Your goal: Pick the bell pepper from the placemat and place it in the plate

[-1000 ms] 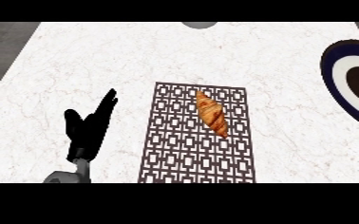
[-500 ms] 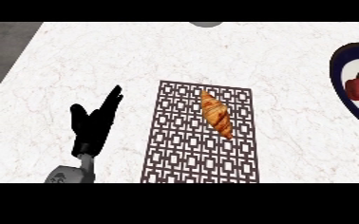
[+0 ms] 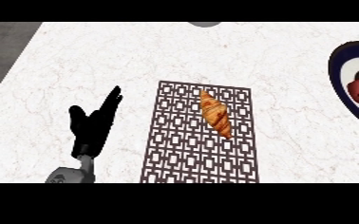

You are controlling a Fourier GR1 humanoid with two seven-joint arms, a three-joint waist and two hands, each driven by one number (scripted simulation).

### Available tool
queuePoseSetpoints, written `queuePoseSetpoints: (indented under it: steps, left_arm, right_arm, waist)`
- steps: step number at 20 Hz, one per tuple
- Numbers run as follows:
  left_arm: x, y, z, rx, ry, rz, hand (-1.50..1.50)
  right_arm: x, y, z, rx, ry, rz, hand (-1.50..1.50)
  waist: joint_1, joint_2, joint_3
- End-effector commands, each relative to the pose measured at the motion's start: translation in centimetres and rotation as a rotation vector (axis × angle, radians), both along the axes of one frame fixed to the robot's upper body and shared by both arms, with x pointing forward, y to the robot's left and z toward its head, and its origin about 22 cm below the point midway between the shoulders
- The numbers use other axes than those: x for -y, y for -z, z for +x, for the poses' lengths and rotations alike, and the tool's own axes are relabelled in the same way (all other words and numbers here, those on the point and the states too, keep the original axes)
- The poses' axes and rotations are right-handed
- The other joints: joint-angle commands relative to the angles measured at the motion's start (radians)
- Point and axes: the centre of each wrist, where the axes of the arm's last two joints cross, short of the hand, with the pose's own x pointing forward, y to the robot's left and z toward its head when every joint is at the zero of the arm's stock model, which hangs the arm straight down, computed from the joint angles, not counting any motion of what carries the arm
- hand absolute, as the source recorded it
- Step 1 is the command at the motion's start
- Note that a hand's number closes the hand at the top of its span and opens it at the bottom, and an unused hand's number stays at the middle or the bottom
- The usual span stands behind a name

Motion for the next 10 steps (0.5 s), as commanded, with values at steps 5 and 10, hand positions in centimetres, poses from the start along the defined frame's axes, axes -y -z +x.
queuePoseSetpoints:
  steps: [5, 10]
  left_arm:
    - [-0.5, 0.5, -0.7, -0.068, 0.002, -0.019, 0.0]
    - [-1.3, 1.2, -1.4, -0.054, -0.03, -0.009, 0.0]
  right_arm:
    - [2.4, -1.0, -1.5, 0.052, -0.018, 0.282, -1.5]
    - [4.1, -1.6, -3.1, 0.012, -0.095, 0.34, -1.5]
  waist:
    - [-0.027, -0.001, -0.004]
    - [-0.032, 0.003, 0.0]
